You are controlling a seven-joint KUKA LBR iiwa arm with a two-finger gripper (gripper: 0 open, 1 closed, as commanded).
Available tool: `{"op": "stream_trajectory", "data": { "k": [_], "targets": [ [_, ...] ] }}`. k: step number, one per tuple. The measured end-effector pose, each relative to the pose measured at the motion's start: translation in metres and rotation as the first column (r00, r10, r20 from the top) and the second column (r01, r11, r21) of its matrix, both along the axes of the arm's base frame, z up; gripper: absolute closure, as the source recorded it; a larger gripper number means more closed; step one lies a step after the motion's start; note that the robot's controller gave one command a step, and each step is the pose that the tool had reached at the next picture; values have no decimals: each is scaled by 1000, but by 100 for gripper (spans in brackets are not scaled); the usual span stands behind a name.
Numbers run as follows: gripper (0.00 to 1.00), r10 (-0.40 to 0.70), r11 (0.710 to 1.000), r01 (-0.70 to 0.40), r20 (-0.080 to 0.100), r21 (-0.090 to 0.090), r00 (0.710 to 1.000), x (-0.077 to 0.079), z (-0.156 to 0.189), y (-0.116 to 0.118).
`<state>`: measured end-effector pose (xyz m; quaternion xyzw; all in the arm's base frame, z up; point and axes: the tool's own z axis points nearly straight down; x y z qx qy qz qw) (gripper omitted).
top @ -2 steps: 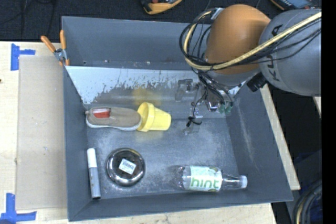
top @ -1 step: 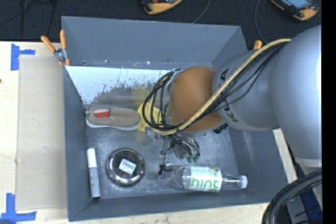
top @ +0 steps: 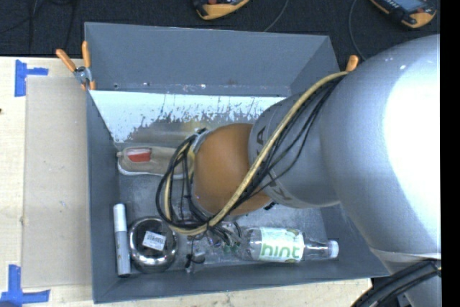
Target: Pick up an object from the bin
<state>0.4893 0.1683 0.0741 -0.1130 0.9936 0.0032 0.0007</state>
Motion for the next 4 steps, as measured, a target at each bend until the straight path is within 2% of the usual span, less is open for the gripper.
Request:
{"op": "stream_trajectory", "data": {
  "k": [1, 2, 3, 4],
  "targets": [
    [0, -112, 994, 112, 2, 1, 994, 43, 14, 53],
    [0, 111, 994, -111, 3, -1, 994, 58, -5, 74],
    [100, 112, 994, -112, 3, -2, 994, 58, -5, 74],
    [100, 172, 985, -172, 12, -2, 985, 64, 130, 65]
  ]
}}
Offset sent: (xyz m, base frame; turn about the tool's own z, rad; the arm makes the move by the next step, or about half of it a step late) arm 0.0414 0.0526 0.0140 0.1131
